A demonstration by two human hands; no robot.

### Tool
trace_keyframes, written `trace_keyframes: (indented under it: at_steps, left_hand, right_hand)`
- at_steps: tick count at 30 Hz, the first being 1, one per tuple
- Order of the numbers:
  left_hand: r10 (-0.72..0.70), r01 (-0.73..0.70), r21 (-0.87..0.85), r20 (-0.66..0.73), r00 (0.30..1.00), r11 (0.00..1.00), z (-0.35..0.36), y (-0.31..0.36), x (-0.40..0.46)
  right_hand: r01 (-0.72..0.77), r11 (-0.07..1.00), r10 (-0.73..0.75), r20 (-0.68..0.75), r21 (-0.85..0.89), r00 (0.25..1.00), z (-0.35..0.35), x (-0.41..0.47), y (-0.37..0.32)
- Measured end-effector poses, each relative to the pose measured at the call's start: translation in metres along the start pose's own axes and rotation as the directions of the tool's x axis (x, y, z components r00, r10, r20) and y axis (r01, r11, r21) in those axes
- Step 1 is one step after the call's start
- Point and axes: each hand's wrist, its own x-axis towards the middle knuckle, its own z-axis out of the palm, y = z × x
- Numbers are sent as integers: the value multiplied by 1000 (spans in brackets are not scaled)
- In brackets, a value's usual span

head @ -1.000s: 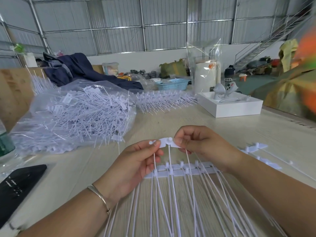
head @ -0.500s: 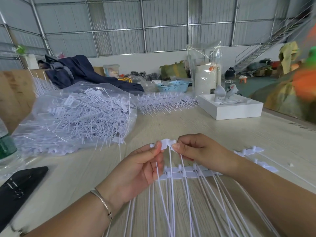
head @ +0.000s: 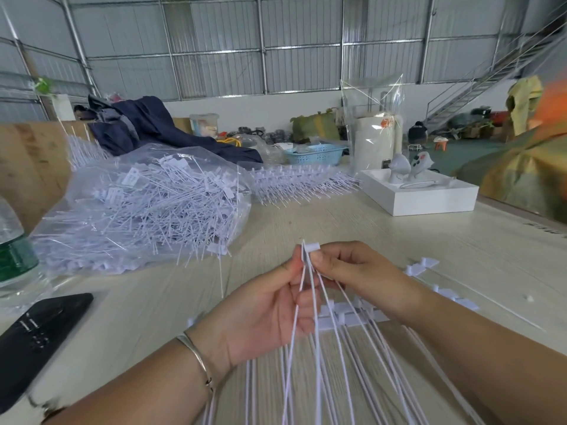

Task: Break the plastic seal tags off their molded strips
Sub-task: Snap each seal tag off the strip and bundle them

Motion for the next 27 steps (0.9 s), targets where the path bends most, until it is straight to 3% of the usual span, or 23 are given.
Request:
trace_keyframes:
  at_steps: [4,9,13,17,27]
  left_hand:
    - [67,-87,-156,-125,990,984,-7,6,-3]
    - [157,-185,-52,-331,930,981,-11,12,-5]
    - [94,-120,-17,-513,853,993,-15,7,-2]
    - [-34,-19,-102,-491,871,995,-13,4,-1]
    - [37,3,102,-385,922,995,-7,1,-3]
  right_hand:
    - [1,1000,-1,-144,2,990,-13,-3,0]
    - [-31,1000,29,-216,-4,976,-27,-4,-1]
    - [-49,998,39,-204,-47,978,-27,-4,4]
    - [-63,992,44,-165,-108,985,-27,-2,3]
    - [-37,950,9,-93,-311,996,-25,-5,5]
